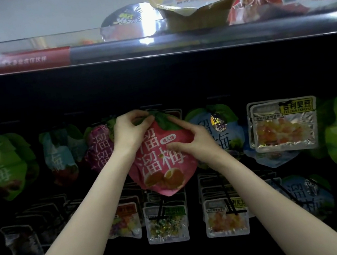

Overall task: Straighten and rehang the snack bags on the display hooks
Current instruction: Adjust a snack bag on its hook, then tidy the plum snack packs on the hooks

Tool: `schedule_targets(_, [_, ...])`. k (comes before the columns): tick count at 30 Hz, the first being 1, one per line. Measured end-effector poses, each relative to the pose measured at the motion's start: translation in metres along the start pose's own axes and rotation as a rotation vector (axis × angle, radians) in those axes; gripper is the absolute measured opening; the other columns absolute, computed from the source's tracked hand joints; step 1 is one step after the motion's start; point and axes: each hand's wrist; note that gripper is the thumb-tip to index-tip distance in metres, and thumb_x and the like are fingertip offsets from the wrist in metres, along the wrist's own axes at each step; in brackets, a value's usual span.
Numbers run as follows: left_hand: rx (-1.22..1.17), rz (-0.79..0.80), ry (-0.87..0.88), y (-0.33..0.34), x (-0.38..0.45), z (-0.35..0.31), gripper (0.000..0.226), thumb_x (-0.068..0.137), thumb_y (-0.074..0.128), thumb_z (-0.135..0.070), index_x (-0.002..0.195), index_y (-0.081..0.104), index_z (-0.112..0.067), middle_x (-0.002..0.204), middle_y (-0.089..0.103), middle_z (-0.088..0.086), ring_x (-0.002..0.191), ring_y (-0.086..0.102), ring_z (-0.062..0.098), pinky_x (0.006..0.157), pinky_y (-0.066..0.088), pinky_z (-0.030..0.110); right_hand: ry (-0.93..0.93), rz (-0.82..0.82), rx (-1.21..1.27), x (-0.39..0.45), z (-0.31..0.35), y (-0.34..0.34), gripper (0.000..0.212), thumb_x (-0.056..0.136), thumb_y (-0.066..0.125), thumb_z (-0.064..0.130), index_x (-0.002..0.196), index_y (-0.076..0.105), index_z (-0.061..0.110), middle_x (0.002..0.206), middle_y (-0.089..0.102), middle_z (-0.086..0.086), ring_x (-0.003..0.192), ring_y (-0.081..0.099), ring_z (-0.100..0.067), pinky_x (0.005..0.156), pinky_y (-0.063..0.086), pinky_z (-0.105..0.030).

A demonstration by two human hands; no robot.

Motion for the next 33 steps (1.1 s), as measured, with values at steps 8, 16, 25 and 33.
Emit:
schedule_targets(8, [-0.124, 0.065, -0.209, 0.002, 0.003, -0.011, 0.008, 0.087, 0.063, -0.020, 0.080, 0.063, -0.023, 0.081, 0.063, -0.003, 0.079, 0.062, 0.014, 0.067, 0.052, 0.025, 0.059, 0.015, 0.009, 0.000, 0.003, -0.011, 0.068, 0.076, 0.075, 0.011, 0.134, 0.046, 0.031, 0.111, 0.061, 0.007, 0.094, 0.065, -0.007, 0.078, 0.056, -0.023])
schedule_targets(16, [0.292, -0.143, 0.103, 0.015, -0.018, 0.010, 0.027, 0.086, 0.062, -0.010, 0.112, 0.061, -0.012, 0.112, 0.061, 0.006, 0.106, 0.055, 0.021, 0.090, 0.043, 0.031, 0.024, -0.090, -0.386, -0.010, -0.008, -0.018, 0.061, 0.080, 0.073, 0.028, 0.135, 0.047, 0.024, 0.119, 0.043, 0.001, 0.107, 0.046, -0.009, 0.092, 0.042, -0.018])
schedule_targets(25, [0.411, -0.043, 0.610, 0.081, -0.059, -0.008, 0.024, 0.083, 0.044, -0.018, 0.094, 0.063, -0.009, 0.099, 0.057, 0.009, 0.099, 0.043, 0.020, 0.080, 0.040, 0.036, -0.036, -0.971, -0.580, -0.078, -0.022, -0.117, 0.035, 0.085, 0.060, 0.002, 0.119, 0.052, -0.001, 0.125, 0.039, -0.019, 0.119, 0.042, -0.034, 0.100, 0.037, -0.031])
schedule_targets(33, [0.296, 0.229, 0.492, 0.148, -0.072, -0.024, 0.020, 0.088, 0.052, -0.011, 0.106, 0.060, -0.011, 0.113, 0.051, 0.008, 0.110, 0.046, 0.028, 0.089, 0.037, 0.035, 0.317, -0.822, -0.552, -0.082, -0.028, -0.171, 0.092, 0.082, 0.071, 0.027, 0.148, 0.011, 0.004, 0.150, 0.025, -0.017, 0.138, 0.024, -0.033, 0.109, 0.028, -0.042])
Point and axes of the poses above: each hand's wrist, its own x-axis towards the middle knuckle, its own y-axis out of the palm, z = x × y
